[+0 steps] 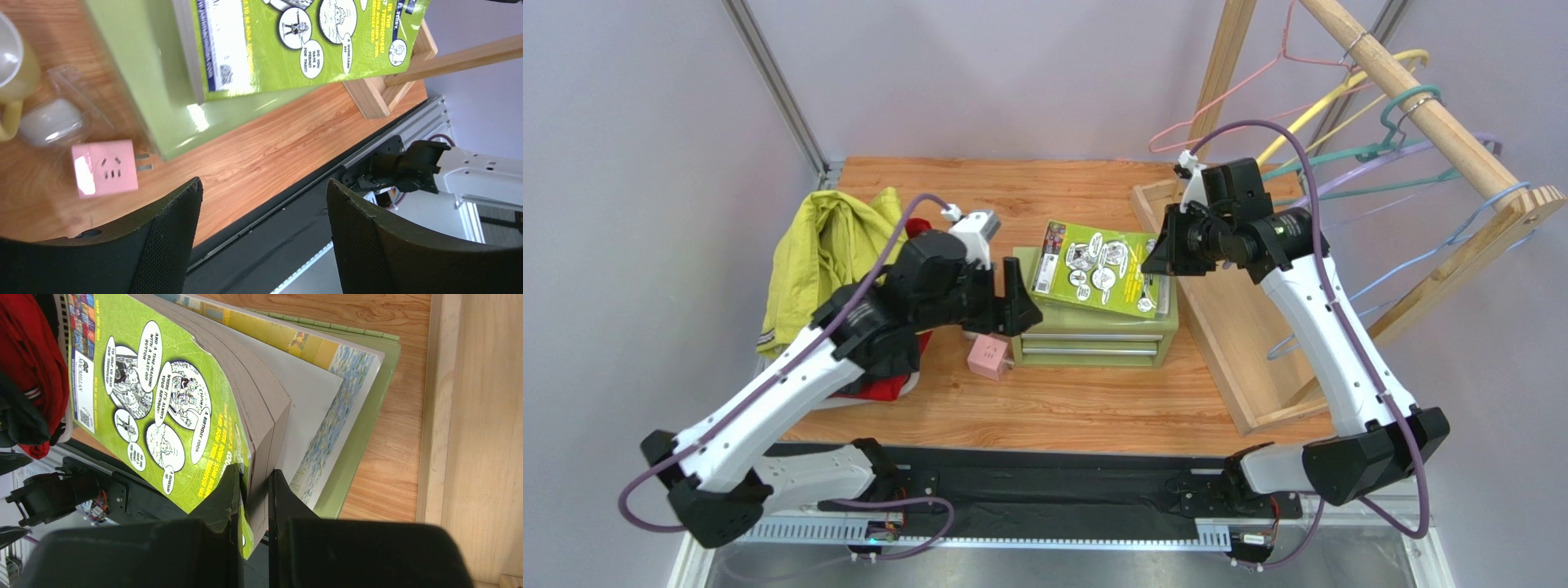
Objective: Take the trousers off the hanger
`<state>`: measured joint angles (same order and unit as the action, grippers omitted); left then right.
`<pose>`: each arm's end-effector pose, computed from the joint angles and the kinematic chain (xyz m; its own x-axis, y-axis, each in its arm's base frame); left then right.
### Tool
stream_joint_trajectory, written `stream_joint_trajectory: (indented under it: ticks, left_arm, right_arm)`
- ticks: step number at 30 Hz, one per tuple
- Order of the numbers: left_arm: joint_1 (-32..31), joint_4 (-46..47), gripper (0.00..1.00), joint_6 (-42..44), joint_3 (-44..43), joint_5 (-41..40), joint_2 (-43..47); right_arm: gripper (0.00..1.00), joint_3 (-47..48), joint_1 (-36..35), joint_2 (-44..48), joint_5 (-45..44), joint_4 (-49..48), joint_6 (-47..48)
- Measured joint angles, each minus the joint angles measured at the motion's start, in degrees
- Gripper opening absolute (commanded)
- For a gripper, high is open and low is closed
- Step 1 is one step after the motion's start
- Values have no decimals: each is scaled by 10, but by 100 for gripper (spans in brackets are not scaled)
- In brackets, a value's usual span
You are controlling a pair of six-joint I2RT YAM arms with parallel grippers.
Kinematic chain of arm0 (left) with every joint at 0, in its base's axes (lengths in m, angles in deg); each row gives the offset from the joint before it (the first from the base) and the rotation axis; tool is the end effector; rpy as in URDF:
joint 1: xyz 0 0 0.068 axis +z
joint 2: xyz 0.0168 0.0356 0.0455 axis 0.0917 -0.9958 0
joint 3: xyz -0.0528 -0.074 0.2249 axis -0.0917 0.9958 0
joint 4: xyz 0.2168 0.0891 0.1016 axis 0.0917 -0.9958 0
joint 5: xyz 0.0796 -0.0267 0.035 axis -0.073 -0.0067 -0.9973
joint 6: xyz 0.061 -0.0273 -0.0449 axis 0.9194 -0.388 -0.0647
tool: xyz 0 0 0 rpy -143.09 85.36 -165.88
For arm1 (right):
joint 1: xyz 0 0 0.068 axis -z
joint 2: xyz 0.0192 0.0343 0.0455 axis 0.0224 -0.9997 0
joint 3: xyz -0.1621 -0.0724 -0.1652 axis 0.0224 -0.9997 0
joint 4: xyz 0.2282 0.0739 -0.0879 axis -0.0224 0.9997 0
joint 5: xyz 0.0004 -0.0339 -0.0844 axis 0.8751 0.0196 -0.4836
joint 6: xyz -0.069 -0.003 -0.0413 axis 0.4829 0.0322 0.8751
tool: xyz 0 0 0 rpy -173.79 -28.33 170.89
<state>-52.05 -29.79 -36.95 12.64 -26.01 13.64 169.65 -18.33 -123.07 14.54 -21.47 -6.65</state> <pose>0.1707 -0.1854 0.3454 -0.7535 -0.0917 -0.6511 0.3639 0.7666 -0.5291 0.2604 0.1098 0.3374 -0.8293 -0.0145 -0.5586 -0.2473 0.9059 0.3437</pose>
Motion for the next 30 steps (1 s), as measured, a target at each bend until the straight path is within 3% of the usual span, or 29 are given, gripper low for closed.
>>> stream_joint_trajectory:
  ticks: [7, 13, 15, 17, 30]
  left_arm:
    - [14, 69, 70, 22, -25, 54, -126]
    - [15, 78, 70, 24, -49, 65, -168]
    - [15, 77, 70, 23, -54, 67, -168]
    - [15, 77, 71, 23, -60, 67, -167]
    - [16, 50, 82, 23, -85, 64, -138]
  right_arm:
    - [19, 2, 2, -22, -19, -1, -17]
    - [49, 23, 2, -31, -49, 11, -26]
    - [65, 46, 1, -39, -67, 27, -24]
    - [72, 79, -7, -49, -89, 49, -25]
    - [86, 229, -99, -70, -181, 150, -16]
